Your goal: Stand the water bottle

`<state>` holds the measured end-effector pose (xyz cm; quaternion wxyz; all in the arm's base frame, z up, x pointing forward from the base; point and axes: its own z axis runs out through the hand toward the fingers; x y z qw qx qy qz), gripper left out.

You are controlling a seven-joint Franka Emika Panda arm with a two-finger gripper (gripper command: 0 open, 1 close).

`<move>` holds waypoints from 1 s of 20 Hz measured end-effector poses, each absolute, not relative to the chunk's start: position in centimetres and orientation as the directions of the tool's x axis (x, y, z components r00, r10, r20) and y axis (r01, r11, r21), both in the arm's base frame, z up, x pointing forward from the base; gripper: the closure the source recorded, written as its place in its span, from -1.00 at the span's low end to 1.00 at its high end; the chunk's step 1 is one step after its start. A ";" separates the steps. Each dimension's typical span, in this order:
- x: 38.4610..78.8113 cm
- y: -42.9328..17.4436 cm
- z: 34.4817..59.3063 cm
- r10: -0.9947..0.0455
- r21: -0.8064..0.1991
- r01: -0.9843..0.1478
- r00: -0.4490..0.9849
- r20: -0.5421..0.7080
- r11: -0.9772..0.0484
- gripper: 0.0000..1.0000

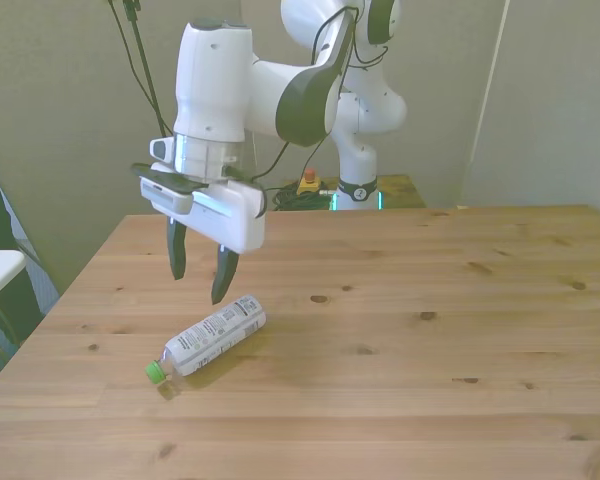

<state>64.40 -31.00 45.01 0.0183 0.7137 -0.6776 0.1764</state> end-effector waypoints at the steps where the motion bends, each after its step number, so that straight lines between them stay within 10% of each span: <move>1: 65.2 -31.4 44.6 -0.959 -0.215 -0.974 0.010 0.285 -0.074 -1.00; 15: 70.8 -34.5 38.6 -0.956 -0.192 -0.981 -0.042 0.291 -0.016 -1.00; 16: 71.0 -34.5 38.2 -0.957 -0.188 -0.982 -0.041 0.288 -0.015 1.00; 20: 71.7 -34.4 37.0 -0.959 -0.173 -0.985 -0.034 0.282 -0.016 1.00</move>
